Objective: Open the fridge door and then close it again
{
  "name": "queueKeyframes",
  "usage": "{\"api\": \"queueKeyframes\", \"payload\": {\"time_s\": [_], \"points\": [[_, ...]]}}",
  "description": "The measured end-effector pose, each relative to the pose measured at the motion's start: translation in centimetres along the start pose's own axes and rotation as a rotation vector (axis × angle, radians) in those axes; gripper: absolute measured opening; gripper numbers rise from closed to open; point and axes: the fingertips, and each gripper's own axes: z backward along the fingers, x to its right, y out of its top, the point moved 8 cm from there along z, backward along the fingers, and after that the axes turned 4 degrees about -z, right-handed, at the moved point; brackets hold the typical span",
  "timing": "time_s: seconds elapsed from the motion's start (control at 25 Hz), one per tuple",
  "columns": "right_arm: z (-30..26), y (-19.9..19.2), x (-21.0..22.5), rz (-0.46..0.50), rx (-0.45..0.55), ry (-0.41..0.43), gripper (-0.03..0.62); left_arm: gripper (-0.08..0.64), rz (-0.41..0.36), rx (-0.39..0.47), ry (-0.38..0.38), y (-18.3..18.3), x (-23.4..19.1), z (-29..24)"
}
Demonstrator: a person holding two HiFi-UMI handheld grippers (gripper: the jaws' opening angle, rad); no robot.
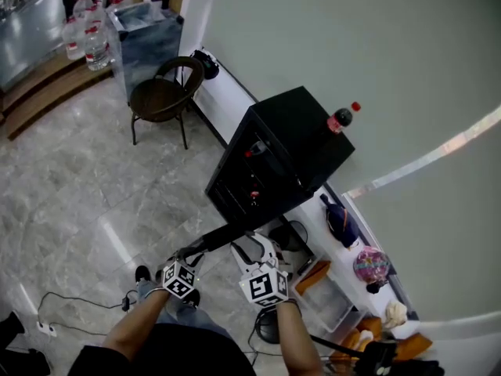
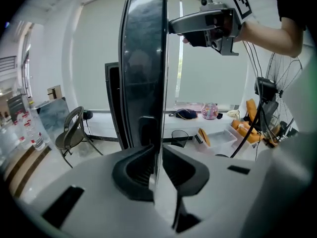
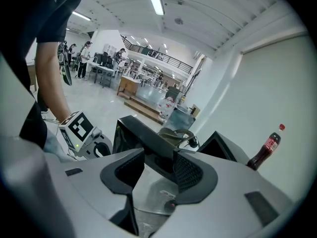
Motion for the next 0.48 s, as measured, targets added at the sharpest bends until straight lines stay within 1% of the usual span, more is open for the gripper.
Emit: {"api": "queueKeyframes", "payload": {"time_s": [0.24,0.36,0.48], "points": [[2.1,-1.4,-0.5,0.004,0.016,0.03,0.187,0.048,0.025,-0.011,0.037,-0.1,3.4,0.1],[3.1,-2.1,-0.9,0.011,0.025,0.038,0.173,0.049,0.033,-0.013,0.05,0.0,5.0,0.1],[4.0,-2.6,-1.2,0.059,0.023,0.043,0.161,0.049,0.035,-0.02,0.056,0.2,6.4,0.1]]}}
